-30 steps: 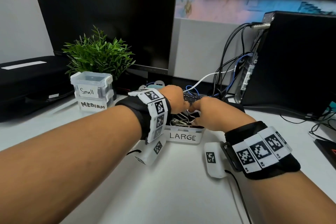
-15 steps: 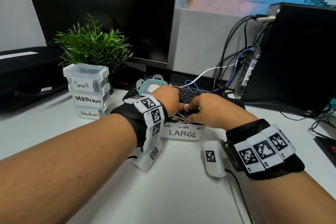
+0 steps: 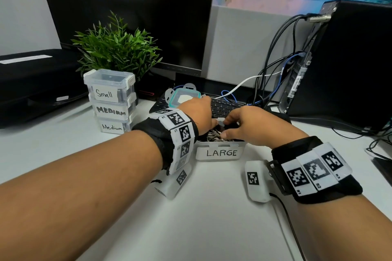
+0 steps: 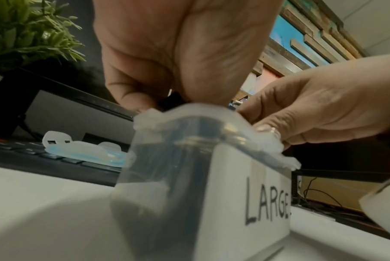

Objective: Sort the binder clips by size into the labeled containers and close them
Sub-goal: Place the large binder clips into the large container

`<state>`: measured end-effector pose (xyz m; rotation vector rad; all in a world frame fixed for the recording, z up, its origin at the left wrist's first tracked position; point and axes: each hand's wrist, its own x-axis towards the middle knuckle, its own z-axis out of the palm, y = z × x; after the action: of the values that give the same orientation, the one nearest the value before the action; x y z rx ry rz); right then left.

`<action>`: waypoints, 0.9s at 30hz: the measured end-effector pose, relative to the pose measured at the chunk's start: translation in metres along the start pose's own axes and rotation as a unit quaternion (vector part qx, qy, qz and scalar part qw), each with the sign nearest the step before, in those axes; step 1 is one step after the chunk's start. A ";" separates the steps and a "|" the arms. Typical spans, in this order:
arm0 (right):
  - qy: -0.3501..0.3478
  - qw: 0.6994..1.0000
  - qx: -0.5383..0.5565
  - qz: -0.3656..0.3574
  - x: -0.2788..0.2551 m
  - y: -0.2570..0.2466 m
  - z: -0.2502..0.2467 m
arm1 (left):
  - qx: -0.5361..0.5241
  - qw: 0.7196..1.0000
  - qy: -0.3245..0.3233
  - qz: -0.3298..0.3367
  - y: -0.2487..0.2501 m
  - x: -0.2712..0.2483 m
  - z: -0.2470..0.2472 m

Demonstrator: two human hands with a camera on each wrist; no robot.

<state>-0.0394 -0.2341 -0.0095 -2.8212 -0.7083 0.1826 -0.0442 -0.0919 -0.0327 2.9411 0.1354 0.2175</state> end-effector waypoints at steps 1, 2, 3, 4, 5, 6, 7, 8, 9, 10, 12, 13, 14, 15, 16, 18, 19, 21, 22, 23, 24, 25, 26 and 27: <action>0.005 1.000 0.006 -0.002 0.000 0.000 0.000 | 0.001 1.000 0.001 0.003 0.001 0.000 -0.001; 0.010 1.000 0.014 -0.005 0.000 0.000 0.000 | 0.002 1.000 0.003 0.007 0.001 0.000 -0.002; 0.013 1.000 0.021 -0.007 0.001 0.000 0.001 | 0.008 1.000 0.006 0.011 0.002 0.000 -0.002; 0.013 1.000 0.026 -0.007 0.001 0.000 0.001 | 0.019 1.000 0.009 0.013 0.004 -0.001 -0.002; 0.008 1.000 0.028 -0.006 0.000 -0.001 0.001 | 0.034 0.999 0.010 0.012 0.006 -0.001 -0.001; 0.000 1.000 0.026 -0.005 -0.001 -0.001 0.000 | 0.052 0.999 0.008 0.009 0.009 -0.003 -0.001; -0.008 1.000 0.021 -0.003 -0.002 -0.001 0.000 | 0.066 0.998 0.001 0.009 0.010 -0.003 0.000; -0.011 1.000 0.015 -0.003 -0.003 -0.001 -0.001 | 0.076 0.997 -0.010 0.010 0.012 -0.003 0.001; -0.010 1.000 0.008 -0.004 -0.003 -0.001 -0.001 | 0.085 0.996 -0.026 0.013 0.013 -0.004 0.001; -0.007 1.000 0.002 -0.006 -0.004 -0.001 -0.001 | 0.099 0.994 -0.044 0.023 0.014 -0.005 0.000; 0.000 1.000 -0.008 -0.012 -0.004 -0.001 -0.002 | 0.135 0.987 -0.074 0.054 0.016 -0.008 -0.002; 0.001 1.000 -0.012 -0.013 -0.005 -0.001 -0.002 | 0.145 0.984 -0.082 0.069 0.017 -0.009 -0.004; 0.000 1.000 -0.016 -0.012 -0.005 -0.002 -0.003 | 0.145 0.982 -0.088 0.083 0.016 -0.010 -0.005; 0.000 1.000 -0.020 -0.010 -0.005 -0.002 -0.003 | 0.128 0.983 -0.095 0.093 0.014 -0.009 -0.007; 0.003 1.000 -0.022 -0.009 -0.004 -0.002 -0.003 | 0.095 0.985 -0.103 0.099 0.011 -0.008 -0.008; 0.008 1.000 -0.026 -0.002 -0.003 -0.003 -0.004 | 0.002 0.988 -0.117 0.100 0.001 -0.003 -0.007; 0.011 1.000 -0.026 0.002 -0.002 -0.002 -0.004 | -0.044 0.987 -0.123 0.094 -0.004 -0.001 -0.007; 0.009 1.000 -0.022 0.007 -0.001 -0.001 -0.004 | -0.104 0.982 -0.134 0.084 -0.011 -0.001 -0.012; 0.006 1.000 -0.021 0.009 -0.001 -0.002 -0.004 | -0.118 0.980 -0.140 0.083 -0.014 -0.001 -0.015; 0.002 1.000 -0.023 0.012 -0.002 -0.002 -0.005 | -0.125 0.978 -0.148 0.081 -0.016 -0.002 -0.018; -0.001 1.000 -0.025 0.014 -0.002 -0.003 -0.006 | -0.125 0.977 -0.152 0.083 -0.018 -0.002 -0.021; -0.002 1.000 -0.025 0.014 -0.003 -0.003 -0.006 | -0.130 0.976 -0.152 0.082 -0.020 -0.002 -0.022; -0.001 1.000 -0.023 0.014 -0.003 -0.004 -0.006 | -0.140 0.975 -0.154 0.075 -0.022 -0.003 -0.023; -0.001 1.000 -0.023 0.014 -0.004 -0.004 -0.006 | -0.143 0.975 -0.153 0.072 -0.023 -0.002 -0.024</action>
<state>-0.0434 -0.2337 -0.0022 -2.8754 -0.6813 0.1751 -0.0519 -0.0656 -0.0143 2.6564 -0.1419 -0.1827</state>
